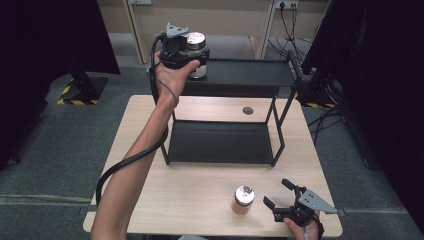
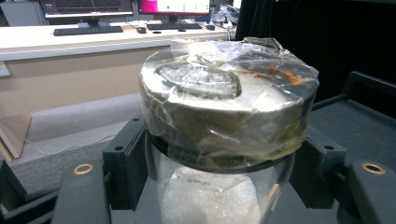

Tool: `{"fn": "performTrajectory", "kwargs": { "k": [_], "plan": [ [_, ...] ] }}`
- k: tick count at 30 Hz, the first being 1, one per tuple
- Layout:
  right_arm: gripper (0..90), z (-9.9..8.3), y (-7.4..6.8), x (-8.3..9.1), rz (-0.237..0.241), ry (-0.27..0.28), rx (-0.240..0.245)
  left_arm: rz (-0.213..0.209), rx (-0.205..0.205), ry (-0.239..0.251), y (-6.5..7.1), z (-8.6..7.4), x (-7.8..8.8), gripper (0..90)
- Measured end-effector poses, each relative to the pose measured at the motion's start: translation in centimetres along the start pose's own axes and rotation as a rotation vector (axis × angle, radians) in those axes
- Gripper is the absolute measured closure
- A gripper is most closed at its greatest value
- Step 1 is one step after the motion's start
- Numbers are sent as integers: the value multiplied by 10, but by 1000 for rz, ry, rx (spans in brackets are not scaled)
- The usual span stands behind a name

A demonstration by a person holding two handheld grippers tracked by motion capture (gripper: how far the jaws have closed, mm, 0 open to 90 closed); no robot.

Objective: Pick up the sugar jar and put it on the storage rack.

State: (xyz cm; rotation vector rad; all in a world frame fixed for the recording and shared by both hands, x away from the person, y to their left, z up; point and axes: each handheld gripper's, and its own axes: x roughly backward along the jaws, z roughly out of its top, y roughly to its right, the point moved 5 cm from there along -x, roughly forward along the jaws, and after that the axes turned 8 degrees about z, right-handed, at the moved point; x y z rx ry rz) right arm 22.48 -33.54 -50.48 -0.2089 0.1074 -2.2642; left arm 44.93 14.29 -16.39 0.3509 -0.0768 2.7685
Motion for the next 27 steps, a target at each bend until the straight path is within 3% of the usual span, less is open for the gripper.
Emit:
{"fn": "performTrajectory", "kwargs": {
  "k": [20,24,27],
  "plan": [
    [4,0,-1,-1,4,-3,2,29,-14,20,2,-11,-4,304],
    [4,0,-1,0,4,-3,2,38,26,21,2,-12,-2,150],
    [4,0,-1,-1,4,-4,3,65,26,36,6,-13,2,68]
  ]
}}
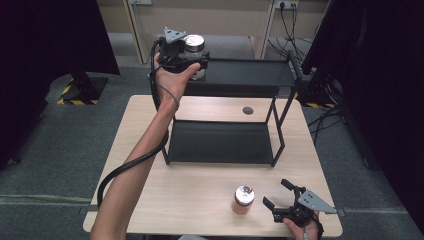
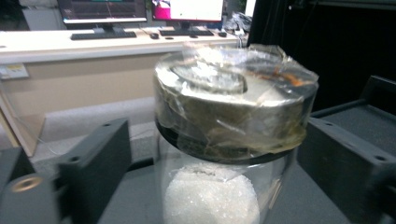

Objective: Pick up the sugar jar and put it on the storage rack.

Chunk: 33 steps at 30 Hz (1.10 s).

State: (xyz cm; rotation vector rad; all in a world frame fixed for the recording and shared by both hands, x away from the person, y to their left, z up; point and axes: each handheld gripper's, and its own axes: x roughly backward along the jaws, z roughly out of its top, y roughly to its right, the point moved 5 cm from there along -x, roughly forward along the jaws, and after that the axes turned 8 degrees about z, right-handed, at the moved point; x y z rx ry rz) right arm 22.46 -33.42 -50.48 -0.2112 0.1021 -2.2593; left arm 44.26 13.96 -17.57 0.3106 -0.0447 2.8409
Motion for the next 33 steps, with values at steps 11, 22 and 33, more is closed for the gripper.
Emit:
{"fn": "performTrajectory", "kwargs": {
  "k": [11,22,33],
  "plan": [
    [4,0,0,0,0,0,0,-22,36,-12,-1,-4,13,1],
    [4,0,-1,0,-1,0,0,-84,45,2,5,-16,33,3],
    [4,0,-1,0,-1,1,0,-169,58,44,11,-46,54,4]
  ]
}}
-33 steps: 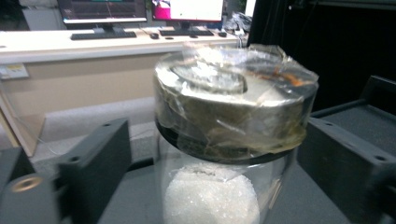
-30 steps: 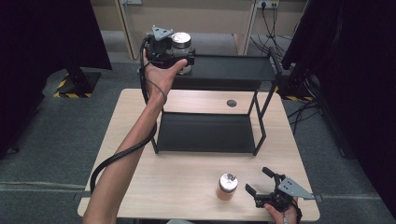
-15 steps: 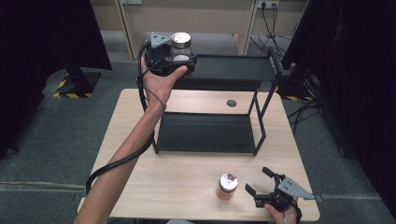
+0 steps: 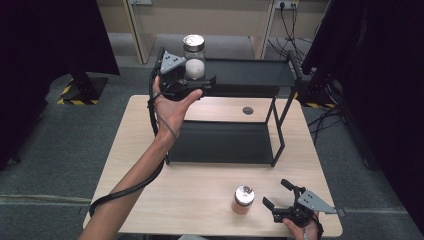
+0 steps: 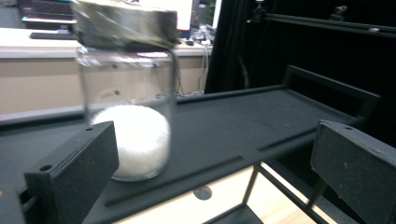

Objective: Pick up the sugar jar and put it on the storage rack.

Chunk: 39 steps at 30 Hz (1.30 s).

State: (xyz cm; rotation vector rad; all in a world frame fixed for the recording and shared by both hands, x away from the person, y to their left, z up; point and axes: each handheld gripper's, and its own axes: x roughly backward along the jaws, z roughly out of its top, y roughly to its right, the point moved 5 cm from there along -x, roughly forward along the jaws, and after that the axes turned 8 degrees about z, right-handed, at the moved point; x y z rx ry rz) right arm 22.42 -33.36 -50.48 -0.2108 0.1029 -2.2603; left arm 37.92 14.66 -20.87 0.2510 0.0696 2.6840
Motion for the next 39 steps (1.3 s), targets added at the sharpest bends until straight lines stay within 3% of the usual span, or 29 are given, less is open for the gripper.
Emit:
{"fn": "performTrajectory", "kwargs": {
  "k": [13,15,21,39],
  "plan": [
    [4,0,0,-1,1,-1,-1,-116,-14,40,8,-37,30,5],
    [4,0,-1,-1,2,-1,0,-128,-27,47,10,-45,35,5],
    [4,0,-1,-1,1,-1,-1,-193,-12,48,14,-74,49,6],
    [4,0,-2,-1,2,-1,1,-249,-32,53,18,-137,66,11]
  ]
}}
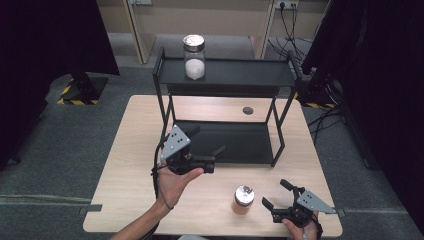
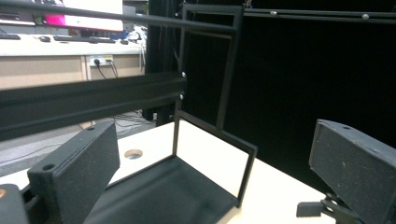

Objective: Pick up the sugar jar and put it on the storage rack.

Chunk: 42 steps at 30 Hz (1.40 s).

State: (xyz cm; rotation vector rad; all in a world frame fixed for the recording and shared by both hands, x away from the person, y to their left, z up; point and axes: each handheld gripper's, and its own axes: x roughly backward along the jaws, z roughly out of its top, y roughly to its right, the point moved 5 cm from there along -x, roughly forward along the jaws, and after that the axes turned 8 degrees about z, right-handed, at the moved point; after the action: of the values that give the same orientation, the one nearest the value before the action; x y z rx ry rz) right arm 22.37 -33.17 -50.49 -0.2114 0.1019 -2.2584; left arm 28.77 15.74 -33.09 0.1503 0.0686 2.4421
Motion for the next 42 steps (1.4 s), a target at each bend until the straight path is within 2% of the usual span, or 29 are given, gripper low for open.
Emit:
{"fn": "performTrajectory", "kwargs": {
  "k": [9,12,30,38,42],
  "plan": [
    [4,0,0,-1,2,-2,1,-8,-30,0,3,-29,7,6],
    [4,0,0,-1,2,-2,1,-23,-21,-2,1,-41,7,6],
    [4,0,-1,-1,2,-3,2,-33,26,-60,-2,-98,15,5],
    [4,0,-1,-1,2,-3,2,-40,-2,-58,0,-116,24,4],
    [4,0,-1,-1,2,-2,2,-47,-1,-64,0,-127,28,4]
  ]
}}
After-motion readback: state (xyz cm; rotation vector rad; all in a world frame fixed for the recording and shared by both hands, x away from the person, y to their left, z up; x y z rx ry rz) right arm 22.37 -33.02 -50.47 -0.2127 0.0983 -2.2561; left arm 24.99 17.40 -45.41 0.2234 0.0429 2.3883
